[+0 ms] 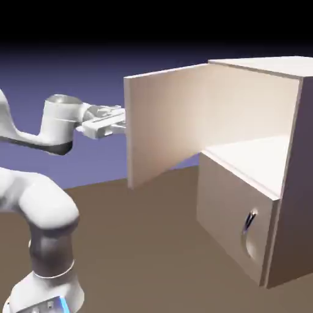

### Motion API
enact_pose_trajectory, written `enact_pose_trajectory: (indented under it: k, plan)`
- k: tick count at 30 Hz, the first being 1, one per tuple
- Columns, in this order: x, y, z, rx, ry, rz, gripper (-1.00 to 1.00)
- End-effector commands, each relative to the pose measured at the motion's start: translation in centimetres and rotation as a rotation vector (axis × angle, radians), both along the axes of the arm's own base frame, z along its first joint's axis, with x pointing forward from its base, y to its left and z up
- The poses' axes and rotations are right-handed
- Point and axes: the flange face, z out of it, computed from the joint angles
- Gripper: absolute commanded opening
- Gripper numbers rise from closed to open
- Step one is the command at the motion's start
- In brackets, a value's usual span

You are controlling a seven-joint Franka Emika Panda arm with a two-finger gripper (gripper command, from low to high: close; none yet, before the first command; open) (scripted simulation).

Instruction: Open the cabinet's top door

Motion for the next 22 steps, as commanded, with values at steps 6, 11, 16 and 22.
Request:
enact_pose_trajectory:
  k: [6,11,16,22]
  plan:
    - [0.2,5.5,0.0,0.0,0.0,-0.15,-1.0]
    - [0.9,9.2,0.0,0.0,0.0,-0.253,-1.0]
    - [1.6,12.0,0.0,0.0,0.0,-0.332,-1.0]
    - [2.3,14.2,0.0,0.0,0.0,-0.395,1.0]
